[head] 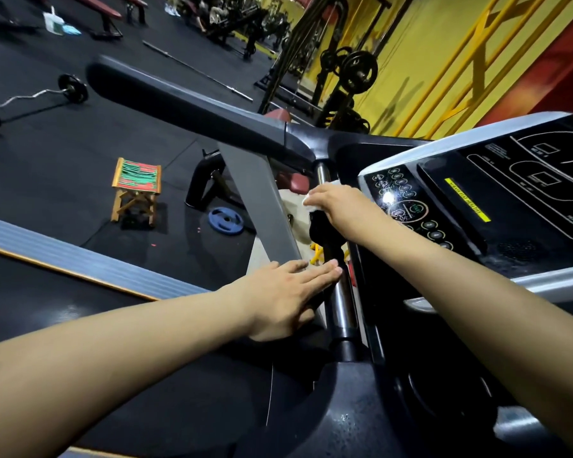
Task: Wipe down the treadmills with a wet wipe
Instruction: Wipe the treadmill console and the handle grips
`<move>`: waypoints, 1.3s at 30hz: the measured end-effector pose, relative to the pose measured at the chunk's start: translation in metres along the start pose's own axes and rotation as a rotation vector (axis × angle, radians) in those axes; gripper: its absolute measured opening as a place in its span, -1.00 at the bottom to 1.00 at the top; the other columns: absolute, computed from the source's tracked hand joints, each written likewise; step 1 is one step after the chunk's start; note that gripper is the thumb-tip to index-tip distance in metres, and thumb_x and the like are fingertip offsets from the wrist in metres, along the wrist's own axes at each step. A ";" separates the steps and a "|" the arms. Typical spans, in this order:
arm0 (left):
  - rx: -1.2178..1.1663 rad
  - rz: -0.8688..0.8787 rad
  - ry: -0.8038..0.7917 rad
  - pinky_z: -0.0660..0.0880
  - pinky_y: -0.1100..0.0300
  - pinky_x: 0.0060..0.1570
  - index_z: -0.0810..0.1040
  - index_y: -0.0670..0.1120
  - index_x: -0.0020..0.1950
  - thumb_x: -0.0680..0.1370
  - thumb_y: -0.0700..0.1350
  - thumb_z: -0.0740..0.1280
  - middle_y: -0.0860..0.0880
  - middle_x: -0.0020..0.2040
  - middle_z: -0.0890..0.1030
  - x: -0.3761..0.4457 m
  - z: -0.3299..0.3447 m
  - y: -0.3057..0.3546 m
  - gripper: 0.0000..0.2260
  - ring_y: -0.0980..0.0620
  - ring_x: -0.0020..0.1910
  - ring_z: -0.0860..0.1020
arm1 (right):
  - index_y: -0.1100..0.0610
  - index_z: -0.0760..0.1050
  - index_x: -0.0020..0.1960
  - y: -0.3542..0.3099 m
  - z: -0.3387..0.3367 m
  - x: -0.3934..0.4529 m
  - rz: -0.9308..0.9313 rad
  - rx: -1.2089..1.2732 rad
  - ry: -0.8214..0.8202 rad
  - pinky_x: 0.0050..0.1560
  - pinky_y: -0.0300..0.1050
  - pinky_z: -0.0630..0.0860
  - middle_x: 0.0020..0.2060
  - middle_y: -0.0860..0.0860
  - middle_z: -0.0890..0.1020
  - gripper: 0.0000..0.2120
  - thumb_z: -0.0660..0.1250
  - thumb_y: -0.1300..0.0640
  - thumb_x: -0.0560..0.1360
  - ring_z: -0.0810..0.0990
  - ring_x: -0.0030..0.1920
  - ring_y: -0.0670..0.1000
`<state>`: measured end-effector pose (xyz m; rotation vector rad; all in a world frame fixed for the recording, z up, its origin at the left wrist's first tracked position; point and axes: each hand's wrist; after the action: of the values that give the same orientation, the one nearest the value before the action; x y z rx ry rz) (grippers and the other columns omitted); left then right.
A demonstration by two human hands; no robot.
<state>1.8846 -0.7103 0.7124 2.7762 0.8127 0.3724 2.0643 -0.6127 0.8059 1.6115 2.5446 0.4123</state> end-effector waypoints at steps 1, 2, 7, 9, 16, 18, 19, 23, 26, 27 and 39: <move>0.001 0.001 -0.001 0.19 0.10 0.39 -0.26 0.11 0.65 0.70 0.05 0.10 0.18 0.65 -0.22 0.000 0.000 0.000 -0.34 0.00 0.63 0.01 | 0.04 0.65 0.12 0.000 0.002 0.009 0.003 -0.046 -0.021 0.06 0.06 0.52 0.16 0.06 0.61 -0.65 0.21 0.33 0.51 0.56 0.19 0.18; 0.001 0.000 -0.004 0.19 0.10 0.39 -0.26 0.11 0.65 0.70 0.05 0.10 0.18 0.65 -0.22 0.000 0.000 0.000 -0.34 -0.01 0.63 0.02 | 0.06 0.65 0.07 -0.002 0.003 0.017 -0.012 -0.076 -0.066 -0.02 -0.02 0.48 0.12 0.06 0.61 -0.65 0.19 0.36 0.50 0.55 0.16 0.18; 0.013 0.003 -0.008 0.20 0.08 0.40 -0.26 0.10 0.65 0.70 0.07 0.08 0.16 0.66 -0.19 -0.001 -0.001 -0.001 -0.36 -0.04 0.63 0.03 | 0.09 0.65 0.07 -0.010 -0.008 0.000 -0.215 -0.139 -0.187 0.02 -0.02 0.50 0.13 0.01 0.60 -0.75 0.27 0.32 0.54 0.58 0.12 0.10; 0.013 -0.002 -0.009 0.20 0.07 0.40 -0.26 0.11 0.65 0.70 0.06 0.09 0.17 0.66 -0.19 -0.001 -0.001 -0.001 -0.35 -0.04 0.63 0.03 | 0.11 0.65 0.08 0.000 -0.012 -0.026 -0.262 -0.133 -0.157 0.08 -0.02 0.52 0.19 0.02 0.61 -0.79 0.31 0.27 0.54 0.56 0.19 0.08; 0.018 0.006 -0.012 0.24 0.07 0.40 -0.27 0.10 0.65 0.70 0.05 0.10 0.16 0.66 -0.21 -0.003 -0.003 -0.001 -0.34 -0.02 0.62 0.04 | 0.08 0.63 0.15 0.001 0.001 -0.062 -0.079 -0.081 -0.074 0.17 0.05 0.53 0.14 0.00 0.65 -0.71 0.29 0.29 0.50 0.57 0.14 0.10; 0.026 0.010 -0.014 0.24 0.09 0.39 -0.27 0.09 0.65 0.70 0.05 0.11 0.16 0.66 -0.20 -0.004 -0.005 0.001 -0.33 -0.01 0.62 0.04 | 0.13 0.61 0.10 -0.008 0.007 -0.061 0.037 -0.029 -0.098 0.04 0.12 0.58 0.03 0.08 0.66 -0.69 0.18 0.28 0.47 0.61 0.04 0.19; 0.030 0.012 -0.015 0.24 0.10 0.39 -0.26 0.08 0.66 0.70 0.05 0.12 0.16 0.66 -0.19 -0.005 -0.005 0.001 -0.33 0.00 0.62 0.04 | 0.12 0.61 0.09 -0.009 0.005 -0.062 0.051 0.007 -0.085 0.03 0.13 0.58 0.01 0.09 0.67 -0.65 0.11 0.25 0.47 0.62 0.03 0.19; 0.039 0.007 -0.033 0.22 0.13 0.39 -0.22 0.12 0.66 0.69 0.01 0.14 0.18 0.66 -0.14 -0.011 -0.009 -0.003 -0.33 0.03 0.61 0.05 | 0.04 0.65 0.24 -0.014 -0.012 -0.073 0.133 0.152 -0.150 0.26 0.05 0.50 0.19 0.03 0.65 -0.57 0.11 0.30 0.57 0.59 0.22 0.11; 0.056 -0.003 -0.049 0.17 0.16 0.40 -0.17 0.13 0.67 0.68 -0.01 0.12 0.17 0.67 -0.09 -0.017 -0.012 -0.006 -0.36 0.01 0.61 0.05 | 0.00 0.65 0.22 -0.014 -0.017 -0.074 0.140 0.174 -0.207 0.23 -0.05 0.51 0.24 0.00 0.62 -0.59 0.15 0.31 0.59 0.61 0.19 0.08; 0.062 -0.005 -0.061 0.14 0.18 0.39 -0.15 0.13 0.67 0.69 -0.02 0.11 0.16 0.67 -0.08 -0.019 -0.013 -0.006 -0.37 0.00 0.61 0.05 | -0.01 0.67 0.19 -0.015 -0.017 -0.073 0.162 0.206 -0.206 0.12 -0.06 0.55 0.23 0.00 0.63 -0.59 0.15 0.32 0.58 0.65 0.08 0.08; 0.074 -0.008 -0.135 0.24 0.12 0.33 -0.19 0.10 0.67 0.66 -0.05 0.13 0.17 0.67 -0.07 -0.021 -0.010 -0.008 -0.33 -0.03 0.57 0.14 | -0.01 0.68 0.08 -0.047 -0.019 -0.089 0.101 0.132 -0.248 0.17 0.10 0.54 0.12 0.02 0.69 -0.67 0.17 0.22 0.54 0.62 0.16 0.13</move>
<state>1.8604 -0.7136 0.7156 2.8288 0.8201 0.1534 2.0577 -0.7144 0.8058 1.7198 2.3567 0.0474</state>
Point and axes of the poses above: each hand's wrist, its own x-axis towards the middle knuckle, its own z-axis out of the palm, y = z × x
